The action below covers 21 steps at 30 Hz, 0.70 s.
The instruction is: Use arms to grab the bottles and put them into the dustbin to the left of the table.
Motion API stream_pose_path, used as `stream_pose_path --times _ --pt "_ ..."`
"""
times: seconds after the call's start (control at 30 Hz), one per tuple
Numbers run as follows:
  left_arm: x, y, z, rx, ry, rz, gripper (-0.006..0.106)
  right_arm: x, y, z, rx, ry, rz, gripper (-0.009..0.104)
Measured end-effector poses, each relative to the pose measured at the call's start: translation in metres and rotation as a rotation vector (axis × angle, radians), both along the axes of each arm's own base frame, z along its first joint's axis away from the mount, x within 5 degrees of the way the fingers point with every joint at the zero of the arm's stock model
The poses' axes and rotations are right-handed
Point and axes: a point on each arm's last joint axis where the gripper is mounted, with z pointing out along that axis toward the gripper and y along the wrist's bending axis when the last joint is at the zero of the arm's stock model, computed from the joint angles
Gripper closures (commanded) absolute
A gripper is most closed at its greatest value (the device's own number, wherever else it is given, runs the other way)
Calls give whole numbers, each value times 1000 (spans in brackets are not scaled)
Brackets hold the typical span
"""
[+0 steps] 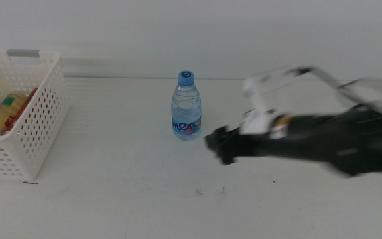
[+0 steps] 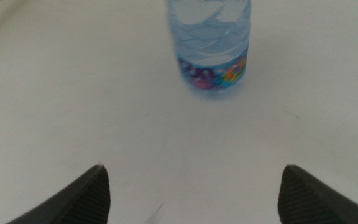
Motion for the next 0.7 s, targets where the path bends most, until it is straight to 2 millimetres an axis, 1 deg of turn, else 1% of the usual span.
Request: stream_pose_path --times 0.07,0.13,0.2,0.27,0.3,0.4,0.7 --pt "0 0 0 0 0 0 7 -22 -15 41 22 -11 13 5" --pt "0 0 0 0 0 0 7 -44 -30 85 48 -74 32 5" --pt "0 0 0 0 0 0 7 -59 -43 120 54 -139 43 5" --pt "0 0 0 0 0 0 7 -71 -54 145 50 -187 36 5" --pt "0 0 0 0 0 0 7 -74 -59 153 41 -201 29 5" --pt "0 0 0 0 0 0 7 -77 -64 161 7 -215 15 5" --pt "1 1 0 4 -7 8 7 -76 -64 160 7 -206 5 5"
